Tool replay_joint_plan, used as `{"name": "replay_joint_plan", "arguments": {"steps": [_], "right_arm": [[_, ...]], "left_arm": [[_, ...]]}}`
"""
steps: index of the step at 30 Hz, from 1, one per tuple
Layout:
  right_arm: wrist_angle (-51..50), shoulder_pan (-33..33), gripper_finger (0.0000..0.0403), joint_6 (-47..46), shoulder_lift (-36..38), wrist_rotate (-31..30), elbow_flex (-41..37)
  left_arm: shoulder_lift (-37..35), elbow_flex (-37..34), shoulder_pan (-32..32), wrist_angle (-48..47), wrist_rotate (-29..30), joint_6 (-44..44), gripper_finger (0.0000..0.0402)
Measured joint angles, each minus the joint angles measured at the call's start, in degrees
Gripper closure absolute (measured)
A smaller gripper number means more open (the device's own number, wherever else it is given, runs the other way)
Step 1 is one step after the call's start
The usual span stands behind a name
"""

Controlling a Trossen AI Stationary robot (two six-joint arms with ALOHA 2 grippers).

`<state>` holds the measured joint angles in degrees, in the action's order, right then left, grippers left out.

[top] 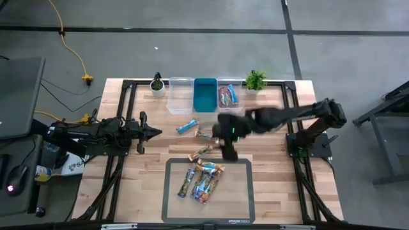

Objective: Pick and place Granola Bars by type
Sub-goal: Put the red granola bar into the right transparent bin

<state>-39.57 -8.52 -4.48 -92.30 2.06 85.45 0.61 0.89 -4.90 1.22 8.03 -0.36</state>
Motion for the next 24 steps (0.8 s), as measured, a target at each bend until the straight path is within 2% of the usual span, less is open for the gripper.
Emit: {"name": "replay_joint_plan", "arguments": {"steps": [5,11,17,24], "right_arm": [[0.3,-8.3,0.0201,5.7,-5.8,-7.6,0.0],[0.5,-14.4,0.0201,11.6,-14.3,-9.3,0.0],[0.9,-17.6,0.0201,16.9,-20.3,-11.6,0.0],[3.5,-19.0,0.0201,23.3,-23.0,-13.8,0.0]], "left_arm": [[0.0,0.0,0.0,0.0,0.0,0.0,0.0401],[0.0,0.0,0.0,0.0,0.0,0.0,0.0401],[0.0,0.0,0.0,0.0,0.0,0.0,0.0401],[0.0,0.0,0.0,0.0,0.0,0.0,0.0401]]}}
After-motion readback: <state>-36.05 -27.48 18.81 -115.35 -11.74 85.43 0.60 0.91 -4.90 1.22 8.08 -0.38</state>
